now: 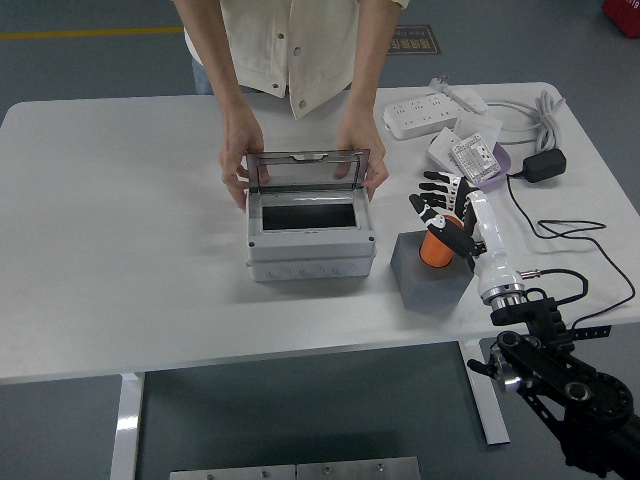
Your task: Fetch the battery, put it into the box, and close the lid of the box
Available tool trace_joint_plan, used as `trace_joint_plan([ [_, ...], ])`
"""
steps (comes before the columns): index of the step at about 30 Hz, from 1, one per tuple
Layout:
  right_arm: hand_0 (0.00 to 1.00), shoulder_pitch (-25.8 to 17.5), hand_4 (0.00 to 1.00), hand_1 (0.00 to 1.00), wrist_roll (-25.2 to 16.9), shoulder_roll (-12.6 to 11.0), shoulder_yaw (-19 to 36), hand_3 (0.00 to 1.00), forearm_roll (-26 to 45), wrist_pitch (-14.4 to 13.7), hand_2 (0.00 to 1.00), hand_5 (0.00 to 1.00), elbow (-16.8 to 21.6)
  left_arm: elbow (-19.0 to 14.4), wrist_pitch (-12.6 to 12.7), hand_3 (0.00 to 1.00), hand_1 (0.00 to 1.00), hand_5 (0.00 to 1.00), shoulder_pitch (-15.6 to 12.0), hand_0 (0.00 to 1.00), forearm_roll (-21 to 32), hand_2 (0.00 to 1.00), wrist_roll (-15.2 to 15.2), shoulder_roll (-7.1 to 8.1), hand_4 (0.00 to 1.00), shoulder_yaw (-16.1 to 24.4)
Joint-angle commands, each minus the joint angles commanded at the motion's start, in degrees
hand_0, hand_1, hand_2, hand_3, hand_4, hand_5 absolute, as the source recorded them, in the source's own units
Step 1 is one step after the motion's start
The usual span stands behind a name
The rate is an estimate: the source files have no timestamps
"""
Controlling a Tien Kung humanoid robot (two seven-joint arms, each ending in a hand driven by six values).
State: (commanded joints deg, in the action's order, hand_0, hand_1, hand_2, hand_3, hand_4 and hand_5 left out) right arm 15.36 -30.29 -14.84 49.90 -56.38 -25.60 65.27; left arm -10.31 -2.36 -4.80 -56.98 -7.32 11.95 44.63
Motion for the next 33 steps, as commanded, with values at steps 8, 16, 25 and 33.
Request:
trace_joint_plan([
  [8,0.613,0.18,0.887,0.612,-1.07,-0.01,-1.12,0.660,0.87,-0.94,0.641,0.501,-1.43,0.00,0.04,0.554,0.736,0.243,0.06,0.658,1.32,0.608,0.39,0.07,0.749,-1.68],
  [16,0.622,0.21,0.879,0.607,-1.06,-0.04,-2.10,0.659,0.94,-1.11,0.641,0.486,-2.11,0.00,0.02,0.555,0.737,0.241,0.11,0.658,1.67,0.606,0.53,0.10,0.749,-2.23],
  [25,0.621,0.52,0.879,0.609,-1.04,-0.12,-3.35,0.661,0.97,-1.15,0.641,0.482,-2.41,0.00,-0.03,0.555,0.737,0.241,0.41,0.658,1.16,0.605,0.47,0.04,0.749,-1.83],
  [33,0.567,0.42,0.847,0.605,-0.92,-0.57,-4.73,0.648,1.07,-1.27,0.629,0.441,-2.56,0.00,0.00,0.555,0.736,0.241,0.62,0.658,1.51,0.606,0.58,-0.03,0.749,-2.21],
])
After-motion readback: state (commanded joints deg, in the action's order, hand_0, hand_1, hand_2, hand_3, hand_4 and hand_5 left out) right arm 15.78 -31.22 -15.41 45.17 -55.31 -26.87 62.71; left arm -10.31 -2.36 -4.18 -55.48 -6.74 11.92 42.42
